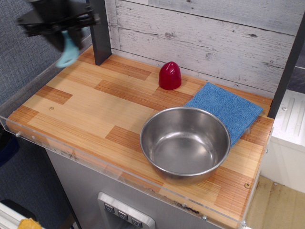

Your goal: Move brush to the bottom left corner

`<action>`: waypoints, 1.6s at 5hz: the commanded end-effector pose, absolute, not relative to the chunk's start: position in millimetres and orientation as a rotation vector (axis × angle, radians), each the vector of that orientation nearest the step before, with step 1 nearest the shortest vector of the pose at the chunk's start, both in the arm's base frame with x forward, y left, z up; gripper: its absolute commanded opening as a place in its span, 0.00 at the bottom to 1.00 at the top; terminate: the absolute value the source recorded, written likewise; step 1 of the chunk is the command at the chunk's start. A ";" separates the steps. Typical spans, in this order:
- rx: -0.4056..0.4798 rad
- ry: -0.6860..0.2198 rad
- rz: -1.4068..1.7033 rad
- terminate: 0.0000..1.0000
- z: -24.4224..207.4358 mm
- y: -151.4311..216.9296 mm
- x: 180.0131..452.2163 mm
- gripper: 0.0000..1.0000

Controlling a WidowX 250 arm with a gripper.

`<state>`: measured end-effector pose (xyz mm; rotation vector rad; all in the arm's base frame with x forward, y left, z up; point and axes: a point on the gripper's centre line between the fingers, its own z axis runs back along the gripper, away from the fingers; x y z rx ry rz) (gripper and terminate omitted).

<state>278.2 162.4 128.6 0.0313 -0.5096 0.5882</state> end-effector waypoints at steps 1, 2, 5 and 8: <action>0.105 -0.484 0.664 0.00 117.8 187.0 236.6 0.00; 0.094 -0.456 0.705 0.00 102.5 188.4 229.3 0.00; 0.142 -0.325 0.672 0.00 49.4 190.8 233.8 0.00; 0.167 -0.337 0.664 0.00 34.3 200.0 246.8 0.00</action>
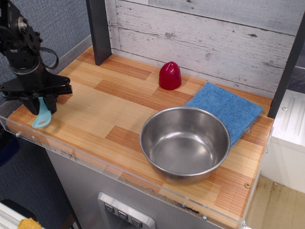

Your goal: Move brush to the bottom left corner

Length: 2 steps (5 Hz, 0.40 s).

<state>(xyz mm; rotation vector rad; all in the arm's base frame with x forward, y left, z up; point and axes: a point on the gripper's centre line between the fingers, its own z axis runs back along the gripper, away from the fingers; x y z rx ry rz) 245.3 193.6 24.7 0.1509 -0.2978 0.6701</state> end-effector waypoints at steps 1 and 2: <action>0.165 -0.328 0.674 0.00 33.1 200.4 245.6 0.00; 0.163 -0.303 0.653 0.00 31.4 200.6 248.3 1.00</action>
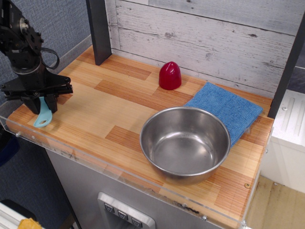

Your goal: Move brush to the bottom left corner

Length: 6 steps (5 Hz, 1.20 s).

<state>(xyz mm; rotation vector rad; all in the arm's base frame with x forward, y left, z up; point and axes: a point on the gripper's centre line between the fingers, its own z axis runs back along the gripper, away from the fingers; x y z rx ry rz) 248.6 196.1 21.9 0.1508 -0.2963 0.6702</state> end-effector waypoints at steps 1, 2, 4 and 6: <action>0.160 -0.300 0.662 0.00 31.0 201.9 249.5 1.00; 0.159 -0.290 0.659 0.00 31.9 201.7 250.0 1.00; 0.089 -0.322 0.696 0.00 52.5 195.4 251.4 1.00; 0.113 -0.391 0.647 0.00 107.1 167.3 257.2 1.00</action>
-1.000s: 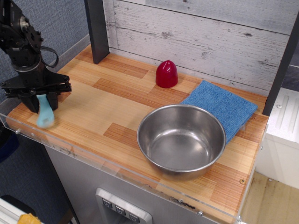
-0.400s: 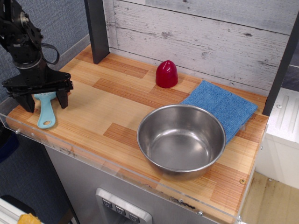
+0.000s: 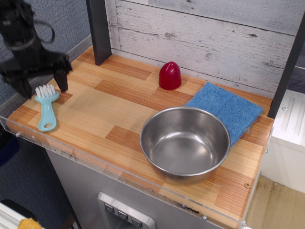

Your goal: Move brush to the bottom left corner

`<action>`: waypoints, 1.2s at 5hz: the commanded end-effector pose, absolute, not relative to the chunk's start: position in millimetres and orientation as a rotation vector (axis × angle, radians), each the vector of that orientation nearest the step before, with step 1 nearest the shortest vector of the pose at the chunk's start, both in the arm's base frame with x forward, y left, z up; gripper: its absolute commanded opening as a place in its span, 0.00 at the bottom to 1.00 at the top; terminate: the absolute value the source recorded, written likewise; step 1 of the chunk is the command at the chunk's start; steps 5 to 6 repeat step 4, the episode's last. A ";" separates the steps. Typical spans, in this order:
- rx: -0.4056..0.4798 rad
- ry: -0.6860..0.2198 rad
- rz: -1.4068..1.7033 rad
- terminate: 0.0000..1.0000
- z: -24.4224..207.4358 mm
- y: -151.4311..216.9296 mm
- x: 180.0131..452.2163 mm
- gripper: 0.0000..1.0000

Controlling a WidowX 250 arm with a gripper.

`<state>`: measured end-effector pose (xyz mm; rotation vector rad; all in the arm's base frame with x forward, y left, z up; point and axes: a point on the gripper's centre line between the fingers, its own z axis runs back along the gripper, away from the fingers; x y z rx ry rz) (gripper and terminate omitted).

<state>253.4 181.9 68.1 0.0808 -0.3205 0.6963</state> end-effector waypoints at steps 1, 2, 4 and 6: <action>0.083 -0.385 0.599 0.00 129.5 141.4 265.2 1.00; 0.127 -0.405 0.591 0.00 143.0 129.6 269.2 1.00; 0.127 -0.405 0.591 1.00 143.0 129.6 269.2 1.00; 0.127 -0.405 0.591 1.00 143.0 129.6 269.2 1.00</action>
